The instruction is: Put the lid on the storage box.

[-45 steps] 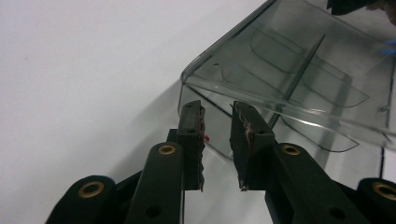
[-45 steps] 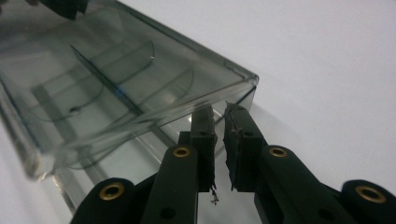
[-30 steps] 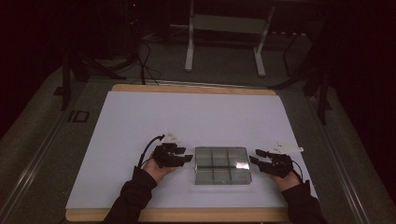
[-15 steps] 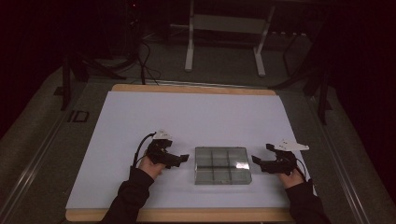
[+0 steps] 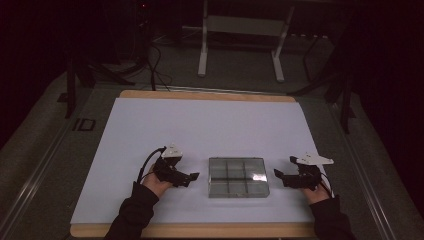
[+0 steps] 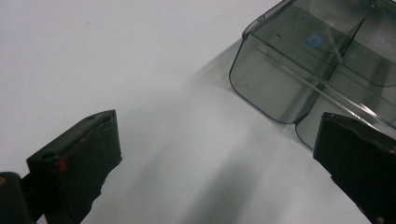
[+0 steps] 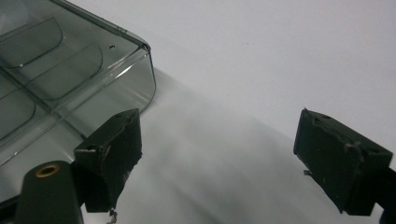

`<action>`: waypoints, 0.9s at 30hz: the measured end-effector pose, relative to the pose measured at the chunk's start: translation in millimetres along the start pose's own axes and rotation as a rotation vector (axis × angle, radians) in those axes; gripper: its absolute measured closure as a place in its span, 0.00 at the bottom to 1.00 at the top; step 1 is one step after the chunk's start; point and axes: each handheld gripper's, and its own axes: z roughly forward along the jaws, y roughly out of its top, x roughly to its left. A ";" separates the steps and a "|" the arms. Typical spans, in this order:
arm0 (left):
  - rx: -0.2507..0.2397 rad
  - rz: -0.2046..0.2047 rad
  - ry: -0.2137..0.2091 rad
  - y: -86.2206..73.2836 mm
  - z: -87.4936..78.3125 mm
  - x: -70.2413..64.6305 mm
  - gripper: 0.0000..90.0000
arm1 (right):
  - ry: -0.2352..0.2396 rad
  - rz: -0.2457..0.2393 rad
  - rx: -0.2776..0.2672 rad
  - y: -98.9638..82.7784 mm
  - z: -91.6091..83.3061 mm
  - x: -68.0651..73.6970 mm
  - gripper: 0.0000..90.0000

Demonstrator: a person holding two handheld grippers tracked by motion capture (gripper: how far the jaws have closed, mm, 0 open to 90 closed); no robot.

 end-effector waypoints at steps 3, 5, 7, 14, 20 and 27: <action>0.004 -0.004 0.003 -3.9 -4.0 0.2 0.02 | -0.005 -0.003 0.007 -2.3 -2.5 -0.1 0.17; 0.003 -0.007 0.003 -6.7 -6.9 0.7 0.02 | -0.006 -0.002 0.006 -4.5 -4.9 -0.2 0.17; -0.002 -0.015 0.009 -9.4 -10.5 1.4 0.02 | -0.012 -0.007 0.009 -6.6 -6.7 -0.1 0.17; 0.001 -0.028 0.022 -17.3 -20.1 4.6 0.02 | -0.021 -0.010 0.030 -16.4 -12.3 -0.1 0.17; -0.006 -0.034 0.028 -23.1 -26.6 3.8 0.02 | -0.034 0.002 0.037 -24.3 -17.8 -2.2 0.17; -0.010 -0.037 0.049 -31.6 -33.0 5.0 0.02 | -0.054 0.016 0.041 -31.8 -22.6 -6.3 0.17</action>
